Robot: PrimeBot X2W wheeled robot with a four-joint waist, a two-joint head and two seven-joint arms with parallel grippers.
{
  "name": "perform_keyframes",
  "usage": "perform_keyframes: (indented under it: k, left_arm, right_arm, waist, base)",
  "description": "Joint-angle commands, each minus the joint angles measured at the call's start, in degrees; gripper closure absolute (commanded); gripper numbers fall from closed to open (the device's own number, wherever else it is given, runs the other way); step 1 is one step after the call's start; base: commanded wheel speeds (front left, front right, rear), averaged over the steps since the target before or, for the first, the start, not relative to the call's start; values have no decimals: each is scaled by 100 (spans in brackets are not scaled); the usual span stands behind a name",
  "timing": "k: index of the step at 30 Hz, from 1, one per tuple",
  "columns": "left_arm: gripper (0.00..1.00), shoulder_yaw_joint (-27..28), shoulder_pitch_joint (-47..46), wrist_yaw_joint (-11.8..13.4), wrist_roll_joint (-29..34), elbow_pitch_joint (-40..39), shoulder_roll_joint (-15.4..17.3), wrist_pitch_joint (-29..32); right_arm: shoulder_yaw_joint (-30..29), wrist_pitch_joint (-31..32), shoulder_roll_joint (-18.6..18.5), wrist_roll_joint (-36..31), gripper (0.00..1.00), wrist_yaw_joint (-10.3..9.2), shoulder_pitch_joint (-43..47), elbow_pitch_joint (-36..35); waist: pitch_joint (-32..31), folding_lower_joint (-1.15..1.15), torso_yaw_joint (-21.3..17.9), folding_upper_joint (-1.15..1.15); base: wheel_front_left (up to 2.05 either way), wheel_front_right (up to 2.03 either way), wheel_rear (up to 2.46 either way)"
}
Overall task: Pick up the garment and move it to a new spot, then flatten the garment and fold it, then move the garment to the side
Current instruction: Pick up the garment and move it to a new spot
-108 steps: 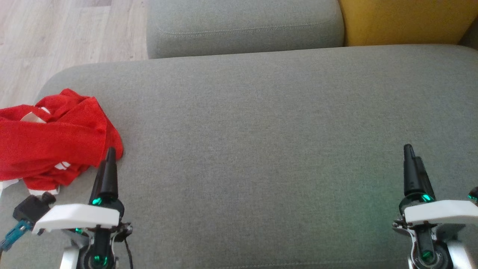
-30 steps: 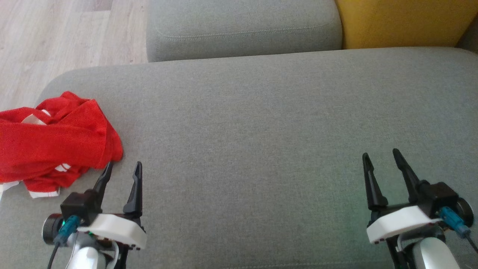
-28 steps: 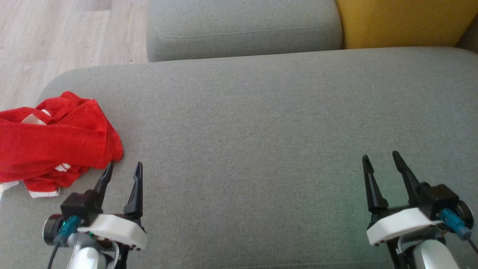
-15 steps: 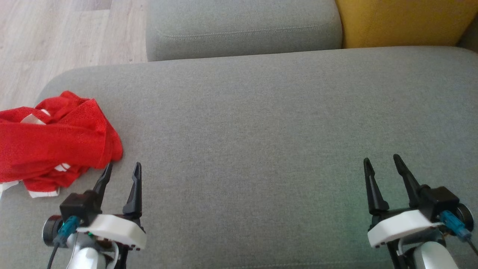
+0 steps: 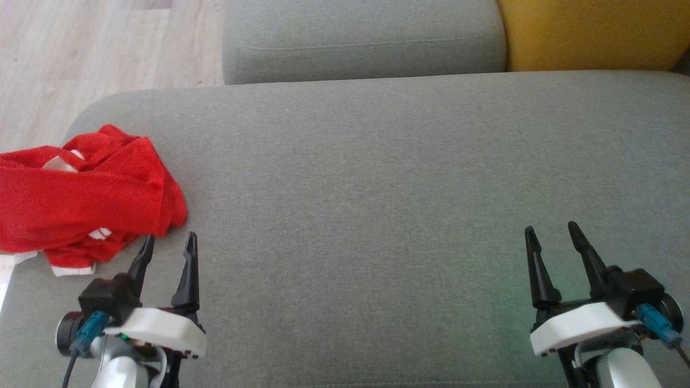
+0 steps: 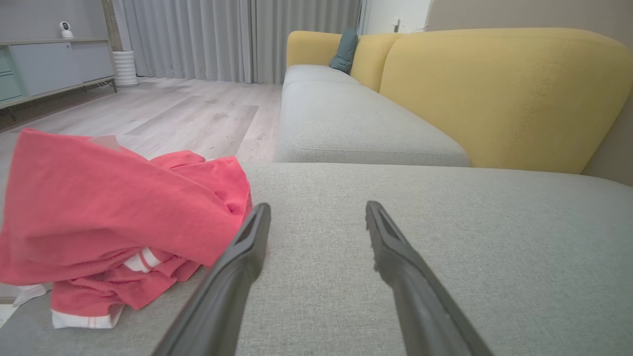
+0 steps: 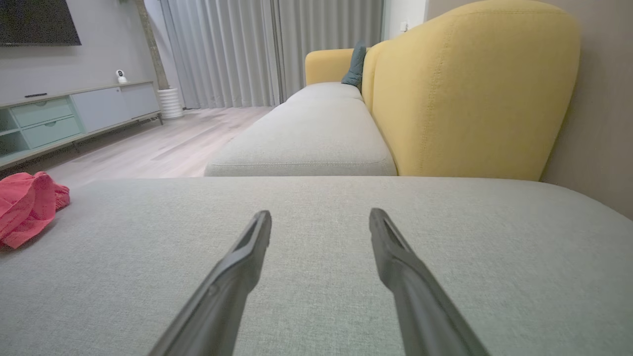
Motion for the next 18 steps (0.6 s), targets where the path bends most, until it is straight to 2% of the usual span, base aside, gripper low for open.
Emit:
perform_keyframes:
  k: [1, 18]
  left_arm:
    - [0, 255, -278, 17, -29, -185, 64, -71]
    - [0, 427, -324, 29, -35, -254, 105, -71]
  right_arm:
    - [144, -71, 4, 33, 0, -5, -205, -237]
    - [290, -5, 60, 55, 0, -5, -197, -458]
  waist:
    - [-1, 0, 88, 0]
    - [2, 0, 1165, 0]
  base:
    - [0, 0, 0]
    - [0, 0, 0]
